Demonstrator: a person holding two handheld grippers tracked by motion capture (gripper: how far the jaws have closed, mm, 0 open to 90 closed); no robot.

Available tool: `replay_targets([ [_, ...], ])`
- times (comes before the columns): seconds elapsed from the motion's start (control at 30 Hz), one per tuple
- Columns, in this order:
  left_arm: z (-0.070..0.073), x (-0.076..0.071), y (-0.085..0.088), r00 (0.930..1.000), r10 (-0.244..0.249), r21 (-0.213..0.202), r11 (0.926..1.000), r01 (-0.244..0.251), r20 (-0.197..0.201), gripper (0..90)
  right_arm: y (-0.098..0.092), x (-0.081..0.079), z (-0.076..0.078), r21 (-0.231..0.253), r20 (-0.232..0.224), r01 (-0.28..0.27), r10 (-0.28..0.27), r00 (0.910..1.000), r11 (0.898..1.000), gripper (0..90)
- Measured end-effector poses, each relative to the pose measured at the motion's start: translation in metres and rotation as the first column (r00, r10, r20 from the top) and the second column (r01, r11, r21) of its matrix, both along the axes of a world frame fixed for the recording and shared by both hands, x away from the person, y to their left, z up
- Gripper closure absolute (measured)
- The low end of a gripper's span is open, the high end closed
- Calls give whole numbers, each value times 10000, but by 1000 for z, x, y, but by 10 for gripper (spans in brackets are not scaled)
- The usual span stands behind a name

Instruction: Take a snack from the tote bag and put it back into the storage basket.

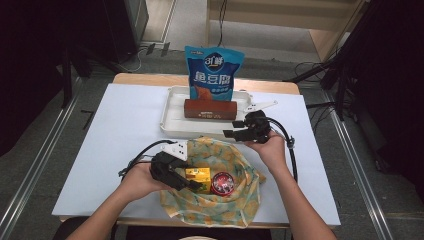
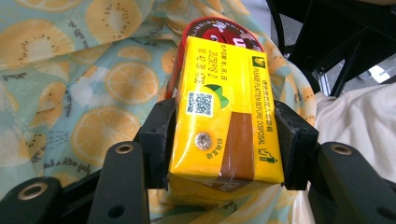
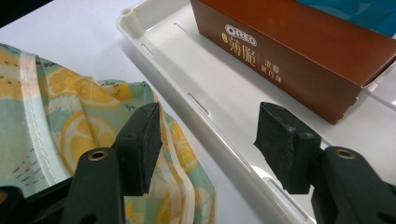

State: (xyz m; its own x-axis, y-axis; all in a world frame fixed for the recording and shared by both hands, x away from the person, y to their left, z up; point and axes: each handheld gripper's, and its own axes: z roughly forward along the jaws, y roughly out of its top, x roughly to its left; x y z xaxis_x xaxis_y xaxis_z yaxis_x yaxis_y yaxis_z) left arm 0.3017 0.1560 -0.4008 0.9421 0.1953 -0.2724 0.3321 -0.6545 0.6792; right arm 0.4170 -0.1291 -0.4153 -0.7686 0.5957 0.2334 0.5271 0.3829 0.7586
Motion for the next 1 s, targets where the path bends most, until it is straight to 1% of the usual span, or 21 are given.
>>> replay_targets([
  [0.1, 1, 0, 1, 10000, 21, -5, 10000, -21, 24, 497, 0, 0, 0, -15, -46, 7, -8, 10000, 10000, 416],
  [0.13, 2, 0, 2, 9999, 34, 17, 10000, -34, 104, 501, -1, 0, 0, -15, -52, 6, -6, 10000, 10000, 416],
  [0.27, 5, 0, 3, 9995, 213, -40, 9998, -212, 235, 508, -1, 0, -1, -28, -47, 4, -4, 10000, 10000, 416],
  [0.4, 9, 0, 7, 9986, 428, -182, 9989, -423, 312, 510, 0, 0, 0, 23, -61, -13, 14, 10000, 10000, 414],
  [0.53, 15, 0, 11, 9974, 634, -329, 9975, -622, 344, 511, 0, -1, 1, 107, -13, -68, 68, 10000, 9999, 413],
  [0.57, 17, 1, 12, 9975, 643, -432, 9971, -629, 308, 511, 0, -1, 1, 109, -15, -71, 71, 10000, 9999, 413],
  [0.73, 24, 1, 15, 9965, 785, -554, 9955, -769, 275, 511, 1, -1, 0, 36, -34, -136, 137, 9999, 9999, 413],
  [0.93, 33, 1, 17, 9947, 958, -577, 9939, -936, 372, 512, 2, -1, -1, 20, 22, -183, 183, 9998, 9998, 412],
  [1.0, 37, 2, 19, 9943, 1030, -707, 9924, -1008, 286, 512, 2, -1, 0, 38, 4, -170, 170, 9999, 9998, 412],
])
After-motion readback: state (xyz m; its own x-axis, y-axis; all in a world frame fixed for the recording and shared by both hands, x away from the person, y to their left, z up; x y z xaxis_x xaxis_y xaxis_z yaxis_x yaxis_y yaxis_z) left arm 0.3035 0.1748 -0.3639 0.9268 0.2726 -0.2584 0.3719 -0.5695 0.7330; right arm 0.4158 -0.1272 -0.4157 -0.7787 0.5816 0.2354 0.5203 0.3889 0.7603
